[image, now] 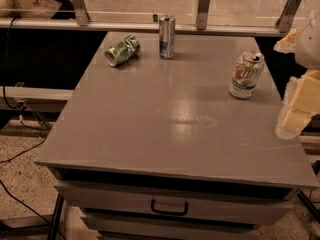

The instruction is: Move 7up can near redbull can

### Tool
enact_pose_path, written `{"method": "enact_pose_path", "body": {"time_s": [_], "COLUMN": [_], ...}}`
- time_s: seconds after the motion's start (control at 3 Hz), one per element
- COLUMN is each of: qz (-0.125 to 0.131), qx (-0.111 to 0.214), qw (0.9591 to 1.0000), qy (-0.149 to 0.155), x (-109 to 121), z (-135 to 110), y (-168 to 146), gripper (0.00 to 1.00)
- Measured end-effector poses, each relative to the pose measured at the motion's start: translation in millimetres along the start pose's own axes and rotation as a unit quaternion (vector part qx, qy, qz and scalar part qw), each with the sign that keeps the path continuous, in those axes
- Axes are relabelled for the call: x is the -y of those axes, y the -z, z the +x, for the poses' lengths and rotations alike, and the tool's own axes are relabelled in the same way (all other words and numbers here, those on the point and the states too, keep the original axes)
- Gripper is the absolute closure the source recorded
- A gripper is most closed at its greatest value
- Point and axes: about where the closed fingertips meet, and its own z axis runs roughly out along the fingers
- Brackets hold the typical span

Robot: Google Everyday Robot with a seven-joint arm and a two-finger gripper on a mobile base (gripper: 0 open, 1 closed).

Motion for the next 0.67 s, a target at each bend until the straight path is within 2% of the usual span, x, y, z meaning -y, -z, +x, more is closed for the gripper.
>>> {"method": "enact_pose_path", "body": {"time_s": [0.33, 0.67], "qz": [0.001, 0.006], "qx": [0.0, 0.011], "qw": [1.0, 0.9999], "qy": [0.0, -0.007], "x": [0.3, 15.2], "z": [-0.3, -0.4], "y": [0.2, -8.7], "gripper": [0.0, 0.0]}}
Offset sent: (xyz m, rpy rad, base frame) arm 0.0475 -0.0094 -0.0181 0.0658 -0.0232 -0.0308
